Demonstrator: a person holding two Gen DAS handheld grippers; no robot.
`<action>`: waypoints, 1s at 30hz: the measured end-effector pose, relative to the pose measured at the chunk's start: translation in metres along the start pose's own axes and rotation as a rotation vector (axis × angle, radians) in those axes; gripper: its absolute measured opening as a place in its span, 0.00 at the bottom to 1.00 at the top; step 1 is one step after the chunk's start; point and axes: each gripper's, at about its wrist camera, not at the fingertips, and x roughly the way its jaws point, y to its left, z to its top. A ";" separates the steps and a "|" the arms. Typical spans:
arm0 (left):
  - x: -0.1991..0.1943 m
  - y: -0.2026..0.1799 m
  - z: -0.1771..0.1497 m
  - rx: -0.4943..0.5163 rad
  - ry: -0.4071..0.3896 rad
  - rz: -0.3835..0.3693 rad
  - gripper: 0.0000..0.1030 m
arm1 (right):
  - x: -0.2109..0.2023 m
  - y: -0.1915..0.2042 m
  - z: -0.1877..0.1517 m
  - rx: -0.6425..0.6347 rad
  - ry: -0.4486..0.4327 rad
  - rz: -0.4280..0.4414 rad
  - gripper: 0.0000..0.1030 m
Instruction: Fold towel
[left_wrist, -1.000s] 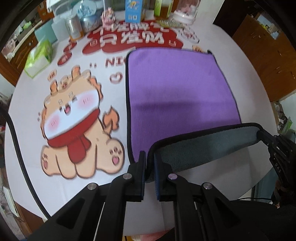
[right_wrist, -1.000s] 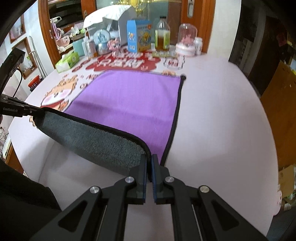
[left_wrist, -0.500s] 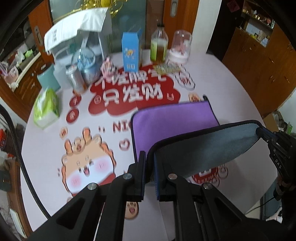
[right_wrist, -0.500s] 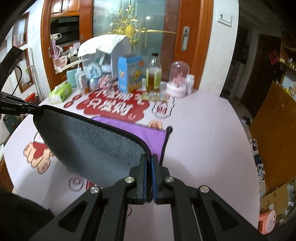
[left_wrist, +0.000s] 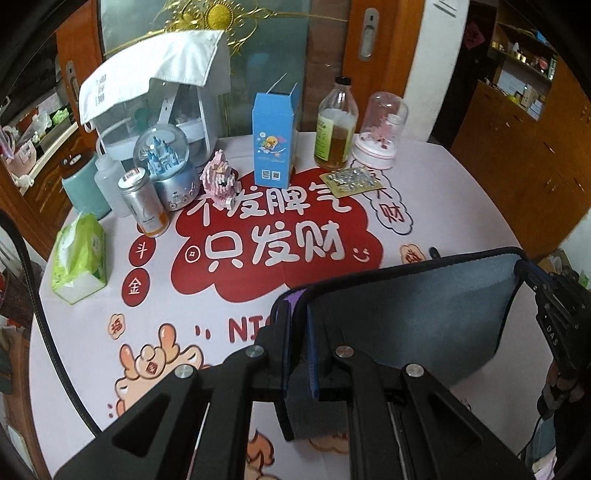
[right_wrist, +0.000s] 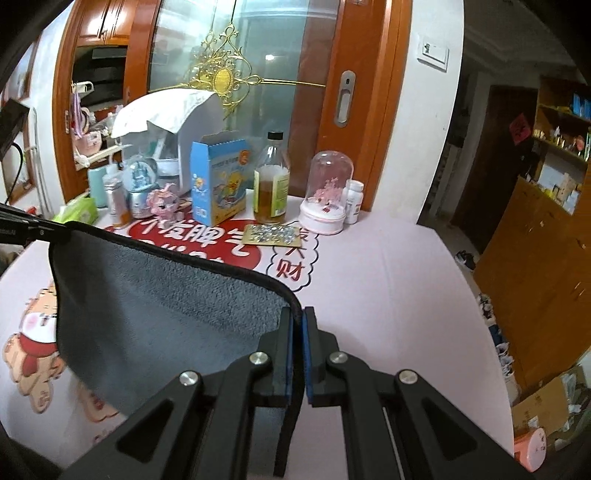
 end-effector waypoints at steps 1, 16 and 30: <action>0.006 0.001 0.001 -0.005 0.003 0.000 0.06 | 0.006 0.003 0.000 -0.012 -0.005 -0.015 0.04; 0.077 0.013 -0.002 -0.046 0.063 0.032 0.27 | 0.069 0.012 -0.016 -0.020 0.051 -0.081 0.14; 0.064 0.011 -0.005 -0.054 0.058 0.051 0.57 | 0.068 0.004 -0.018 0.028 0.079 -0.047 0.42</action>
